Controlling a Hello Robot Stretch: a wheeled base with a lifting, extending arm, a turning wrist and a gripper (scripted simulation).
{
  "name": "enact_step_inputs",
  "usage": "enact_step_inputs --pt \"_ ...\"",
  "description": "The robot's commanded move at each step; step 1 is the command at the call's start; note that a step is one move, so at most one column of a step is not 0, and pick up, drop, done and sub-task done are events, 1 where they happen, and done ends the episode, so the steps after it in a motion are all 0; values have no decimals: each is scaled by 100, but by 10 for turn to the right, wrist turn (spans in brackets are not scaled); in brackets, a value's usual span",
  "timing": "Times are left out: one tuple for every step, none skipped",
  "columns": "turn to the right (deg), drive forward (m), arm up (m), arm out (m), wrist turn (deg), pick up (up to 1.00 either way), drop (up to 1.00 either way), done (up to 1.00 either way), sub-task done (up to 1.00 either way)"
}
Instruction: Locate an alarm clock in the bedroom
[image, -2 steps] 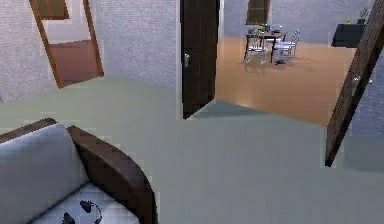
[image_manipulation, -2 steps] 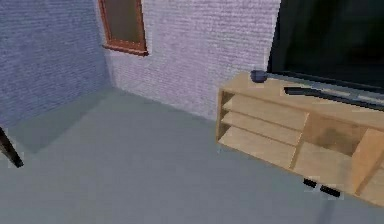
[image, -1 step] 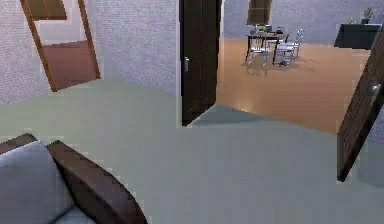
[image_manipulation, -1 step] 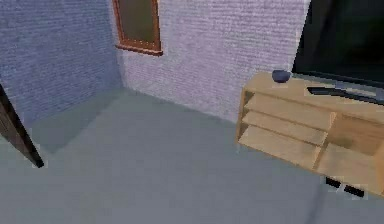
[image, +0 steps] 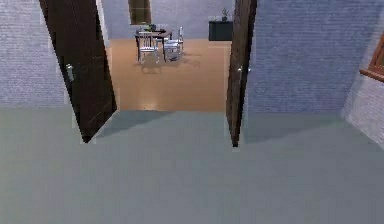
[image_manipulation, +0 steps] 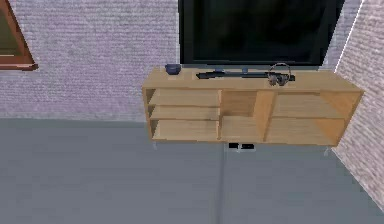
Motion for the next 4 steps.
enact_step_inputs --pt "0 65 0 0 0 0 0 0 0" --pt "-360 0 0 0 0 0 0 0 0" --pt "0 45 0 0 0 0 0 0 0" --pt "-420 0 0 0 0 0 0 0 0"
